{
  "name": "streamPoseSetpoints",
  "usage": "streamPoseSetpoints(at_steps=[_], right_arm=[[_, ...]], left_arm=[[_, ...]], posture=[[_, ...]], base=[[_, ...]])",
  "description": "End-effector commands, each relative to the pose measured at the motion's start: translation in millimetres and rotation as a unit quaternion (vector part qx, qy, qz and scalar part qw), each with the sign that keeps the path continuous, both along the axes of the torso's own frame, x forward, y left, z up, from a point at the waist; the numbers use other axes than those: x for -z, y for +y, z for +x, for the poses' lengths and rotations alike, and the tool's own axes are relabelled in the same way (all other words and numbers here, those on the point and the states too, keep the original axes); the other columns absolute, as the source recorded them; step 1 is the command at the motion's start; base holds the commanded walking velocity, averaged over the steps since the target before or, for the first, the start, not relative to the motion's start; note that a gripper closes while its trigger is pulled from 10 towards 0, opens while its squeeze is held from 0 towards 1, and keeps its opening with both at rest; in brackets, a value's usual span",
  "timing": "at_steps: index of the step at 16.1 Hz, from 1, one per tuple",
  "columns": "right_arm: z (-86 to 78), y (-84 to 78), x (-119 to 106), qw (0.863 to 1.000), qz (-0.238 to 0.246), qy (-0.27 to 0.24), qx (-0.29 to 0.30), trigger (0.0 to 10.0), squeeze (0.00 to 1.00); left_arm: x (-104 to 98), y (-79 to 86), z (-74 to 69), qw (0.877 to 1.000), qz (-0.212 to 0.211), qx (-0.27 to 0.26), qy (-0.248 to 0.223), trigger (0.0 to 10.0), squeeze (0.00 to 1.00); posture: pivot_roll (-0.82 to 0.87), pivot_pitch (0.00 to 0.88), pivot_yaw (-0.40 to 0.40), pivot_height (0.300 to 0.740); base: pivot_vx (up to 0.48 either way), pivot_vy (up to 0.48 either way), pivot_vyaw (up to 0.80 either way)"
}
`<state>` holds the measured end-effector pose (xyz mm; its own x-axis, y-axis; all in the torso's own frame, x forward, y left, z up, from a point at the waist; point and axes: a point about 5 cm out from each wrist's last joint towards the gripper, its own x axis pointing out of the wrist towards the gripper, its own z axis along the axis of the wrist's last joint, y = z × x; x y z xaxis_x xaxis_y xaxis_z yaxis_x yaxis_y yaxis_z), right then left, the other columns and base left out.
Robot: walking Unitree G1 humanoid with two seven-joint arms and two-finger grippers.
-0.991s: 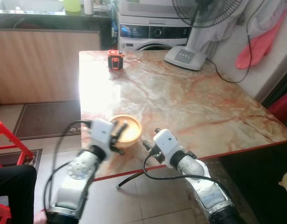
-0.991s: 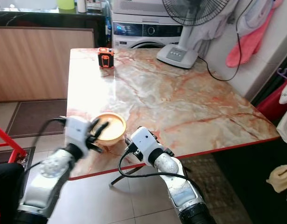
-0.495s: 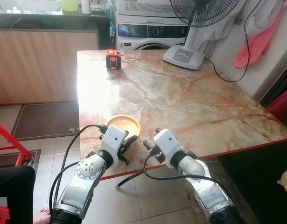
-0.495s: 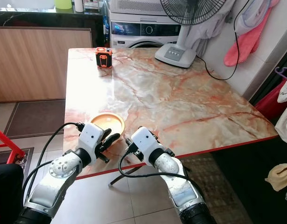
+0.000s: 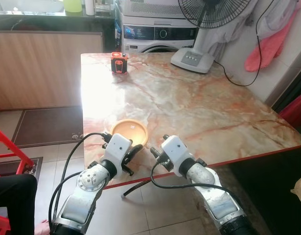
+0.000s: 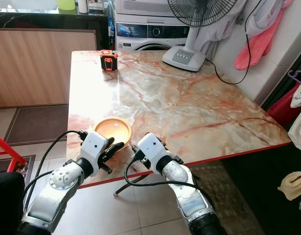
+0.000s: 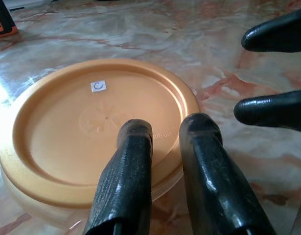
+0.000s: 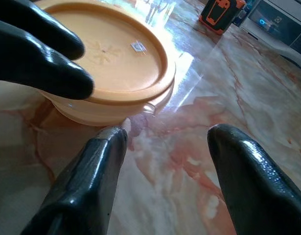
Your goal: Restocking fridge
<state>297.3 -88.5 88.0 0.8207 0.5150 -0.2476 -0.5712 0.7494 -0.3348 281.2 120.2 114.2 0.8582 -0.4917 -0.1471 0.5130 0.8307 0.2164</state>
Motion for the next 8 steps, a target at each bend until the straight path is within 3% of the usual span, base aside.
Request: streamPoseSetpoints(at_steps=[1,7,8], right_arm=[[3.5,-5.0,-1.8,1.0,-0.002,-0.002,0.008,10.0,0.0],[4.3,-5.2,-2.6,1.0,-0.002,-0.003,0.007,10.0,0.0],[4.7,-5.3,-3.0,1.0,-0.002,-0.004,0.007,10.0,0.0]], left_arm=[[3.7,5.0,-2.4,1.0,0.013,-0.011,0.012,10.0,0.0],[-0.9,17.8,-4.2,0.999,0.028,-0.031,0.004,10.0,0.0],[-8.0,21.5,-2.0,0.999,0.029,-0.041,-0.016,10.0,0.0]], posture=[[-0.01,0.0,-0.14,0.74],[-0.01,0.0,-0.143,0.74],[-0.01,0.0,-0.145,0.74]], base=[[0.0,0.0,0.0],[0.0,0.0,0.0],[0.0,0.0,0.0]])
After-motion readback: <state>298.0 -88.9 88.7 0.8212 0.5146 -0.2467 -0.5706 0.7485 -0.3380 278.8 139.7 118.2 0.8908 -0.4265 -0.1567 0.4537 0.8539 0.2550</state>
